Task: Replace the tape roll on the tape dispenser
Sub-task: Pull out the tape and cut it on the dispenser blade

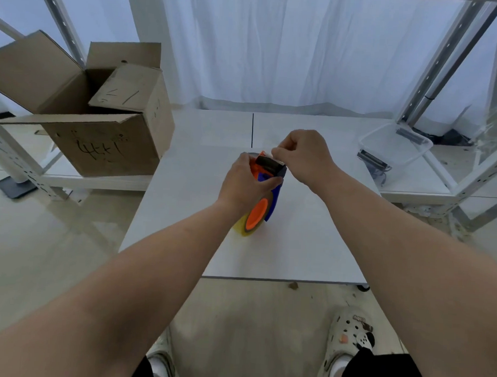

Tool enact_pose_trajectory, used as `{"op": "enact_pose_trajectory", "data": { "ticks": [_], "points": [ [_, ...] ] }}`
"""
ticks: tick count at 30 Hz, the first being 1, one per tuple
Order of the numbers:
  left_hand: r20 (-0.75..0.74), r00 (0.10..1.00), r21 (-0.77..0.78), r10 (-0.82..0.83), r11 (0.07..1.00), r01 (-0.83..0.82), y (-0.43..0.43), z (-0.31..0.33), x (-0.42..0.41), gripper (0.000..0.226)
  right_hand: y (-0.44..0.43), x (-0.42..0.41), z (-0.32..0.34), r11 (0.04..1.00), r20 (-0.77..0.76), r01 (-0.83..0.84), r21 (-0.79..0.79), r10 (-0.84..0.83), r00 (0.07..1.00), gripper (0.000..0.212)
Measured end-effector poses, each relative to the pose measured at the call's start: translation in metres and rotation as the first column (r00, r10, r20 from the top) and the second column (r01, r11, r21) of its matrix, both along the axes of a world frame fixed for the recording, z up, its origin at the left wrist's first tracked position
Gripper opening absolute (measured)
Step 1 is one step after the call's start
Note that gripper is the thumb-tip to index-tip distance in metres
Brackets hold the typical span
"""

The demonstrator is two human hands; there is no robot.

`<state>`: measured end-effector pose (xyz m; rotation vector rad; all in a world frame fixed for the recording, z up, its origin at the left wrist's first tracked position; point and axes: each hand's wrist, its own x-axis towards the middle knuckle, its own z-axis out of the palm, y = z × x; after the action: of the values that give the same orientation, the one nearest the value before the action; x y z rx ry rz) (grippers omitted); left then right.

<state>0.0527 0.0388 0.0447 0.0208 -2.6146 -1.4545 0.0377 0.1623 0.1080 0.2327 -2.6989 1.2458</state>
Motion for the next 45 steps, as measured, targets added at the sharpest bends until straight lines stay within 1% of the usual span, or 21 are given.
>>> {"op": "enact_pose_trajectory", "data": {
  "ticks": [5,10,13,17,19,23,26,28,33,39,42,45],
  "points": [
    [0.006,1.0,-0.019,0.003,1.0,-0.003,-0.001,-0.002,-0.001,0.051,-0.002,-0.001,-0.004,0.998,-0.051,0.025,0.056,-0.022,0.998,0.017],
    [0.033,0.999,0.041,0.023,0.999,-0.024,0.001,-0.01,0.004,0.051,-0.006,0.001,-0.005,0.997,-0.039,0.001,0.075,0.002,0.999,0.013],
    [0.014,0.998,0.063,0.068,0.996,-0.069,0.002,-0.016,0.009,0.052,-0.011,0.002,-0.006,0.995,-0.042,-0.025,0.099,0.03,0.999,0.011],
    [-0.043,0.988,0.04,0.15,0.988,-0.148,0.007,-0.021,0.017,0.053,-0.011,0.003,-0.007,0.994,-0.041,-0.037,0.099,0.041,0.998,0.011],
    [-0.049,0.986,-0.022,0.158,0.987,-0.159,0.007,-0.021,0.018,0.059,-0.009,0.002,-0.007,0.996,-0.012,-0.036,0.076,0.037,0.999,0.013],
    [0.006,0.996,-0.13,0.088,0.988,-0.086,0.006,-0.022,0.018,0.066,-0.004,-0.002,-0.01,0.996,0.041,-0.03,0.079,0.026,0.999,0.019],
    [0.059,0.997,-0.189,0.041,0.981,-0.03,0.005,-0.024,0.018,0.065,0.001,-0.006,-0.013,0.999,0.046,0.006,0.05,-0.008,0.999,0.013],
    [0.069,0.997,-0.186,0.042,0.982,-0.029,0.003,-0.025,0.017,0.061,0.004,-0.007,-0.015,0.999,0.039,0.034,0.023,-0.035,0.999,0.01],
    [0.042,0.998,-0.206,0.04,0.978,-0.031,-0.002,-0.031,0.018,0.058,0.009,-0.01,-0.02,0.996,0.057,0.09,-0.026,-0.088,0.994,0.01],
    [0.017,0.999,-0.225,-0.035,0.974,0.038,-0.007,-0.043,0.026,0.048,0.019,-0.011,-0.027,0.987,0.122,0.156,-0.051,-0.148,0.981,0.01],
    [0.0,1.0,-0.251,-0.026,0.968,0.025,-0.006,-0.048,0.028,0.049,0.017,-0.01,-0.025,0.988,0.079,0.138,-0.063,-0.133,0.988,0.007],
    [0.038,0.999,-0.278,-0.002,0.96,0.013,-0.007,-0.047,0.027,0.054,0.012,-0.007,-0.02,0.994,0.001,0.09,-0.068,-0.09,0.996,0.007]
  ]
}}
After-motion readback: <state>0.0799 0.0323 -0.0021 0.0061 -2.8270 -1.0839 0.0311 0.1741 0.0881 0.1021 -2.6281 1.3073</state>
